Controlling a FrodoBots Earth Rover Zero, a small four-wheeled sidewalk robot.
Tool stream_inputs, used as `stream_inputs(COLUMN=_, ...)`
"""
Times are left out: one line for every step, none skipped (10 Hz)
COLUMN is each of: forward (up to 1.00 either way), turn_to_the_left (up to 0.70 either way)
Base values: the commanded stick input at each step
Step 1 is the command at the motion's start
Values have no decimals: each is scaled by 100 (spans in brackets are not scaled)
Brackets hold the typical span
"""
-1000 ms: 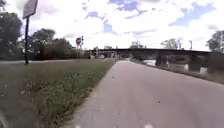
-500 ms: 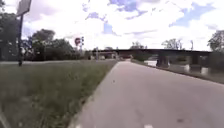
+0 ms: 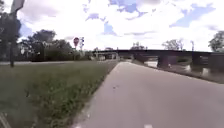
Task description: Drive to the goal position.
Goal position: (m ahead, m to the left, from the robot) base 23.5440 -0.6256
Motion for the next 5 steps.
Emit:
stream_inputs(forward=100, turn_to_the_left=0)
stream_inputs(forward=100, turn_to_the_left=0)
stream_inputs(forward=100, turn_to_the_left=0)
stream_inputs(forward=100, turn_to_the_left=0)
stream_inputs(forward=100, turn_to_the_left=0)
